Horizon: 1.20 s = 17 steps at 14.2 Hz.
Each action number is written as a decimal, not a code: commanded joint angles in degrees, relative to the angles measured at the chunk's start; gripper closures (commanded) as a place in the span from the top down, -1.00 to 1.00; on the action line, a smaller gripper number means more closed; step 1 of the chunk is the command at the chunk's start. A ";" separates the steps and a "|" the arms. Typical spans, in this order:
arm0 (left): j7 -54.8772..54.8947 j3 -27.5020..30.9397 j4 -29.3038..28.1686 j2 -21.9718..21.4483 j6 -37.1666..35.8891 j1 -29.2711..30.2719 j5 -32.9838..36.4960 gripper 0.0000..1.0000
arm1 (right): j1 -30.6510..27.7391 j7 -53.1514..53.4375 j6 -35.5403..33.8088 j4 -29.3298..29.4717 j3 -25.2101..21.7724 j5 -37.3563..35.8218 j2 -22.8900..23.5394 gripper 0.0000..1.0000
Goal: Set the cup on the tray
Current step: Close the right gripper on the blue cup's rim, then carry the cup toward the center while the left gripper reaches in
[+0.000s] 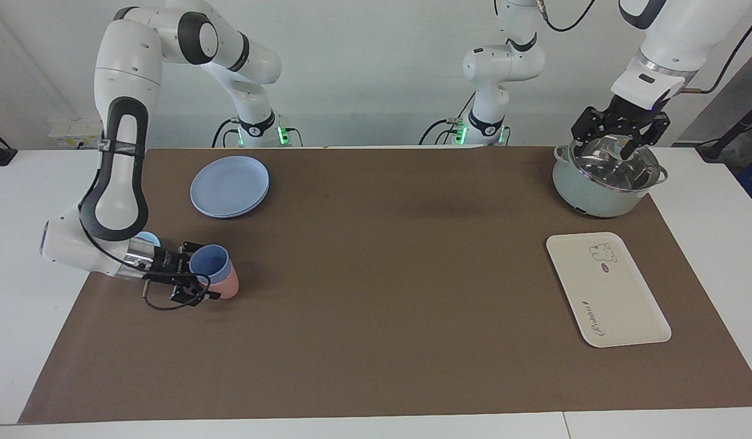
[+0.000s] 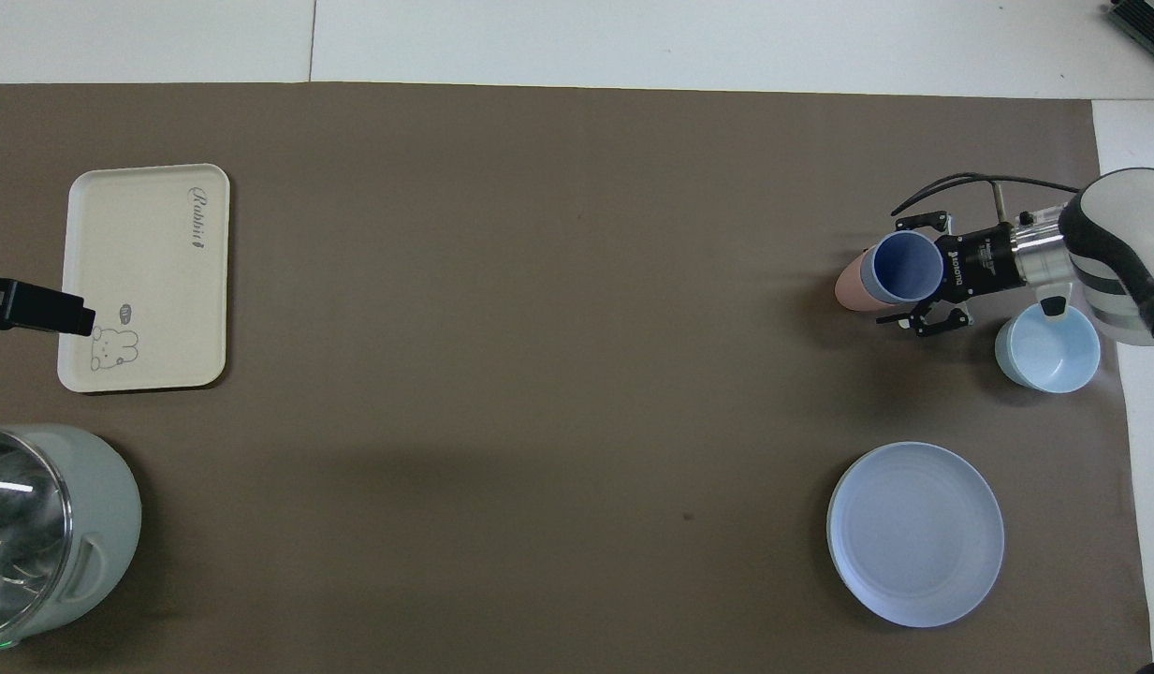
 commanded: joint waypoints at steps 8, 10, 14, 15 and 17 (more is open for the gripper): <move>-0.41 -0.53 -1.33 -1.13 1.43 -0.15 -0.16 1.00 | 14.13 1.76 0.81 -8.32 -0.06 5.40 -12.93 -1.00; -1.37 -1.40 -0.63 -1.04 1.34 -0.76 -0.43 1.00 | 19.13 8.51 1.51 -8.23 -0.06 5.40 -15.13 -1.00; -23.11 -1.85 -1.94 -1.56 3.36 -8.13 -5.34 1.00 | 26.00 17.66 2.30 -7.27 0.02 5.40 -18.03 -1.00; -30.22 -1.85 -3.07 -2.09 5.37 -11.20 -5.79 1.00 | 27.75 20.12 2.39 -7.09 0.03 5.40 -18.47 -1.00; -43.85 -1.94 -7.89 -3.75 14.31 -17.09 -6.32 1.00 | 30.83 24.17 3.00 -5.51 0.03 5.40 -18.48 -1.00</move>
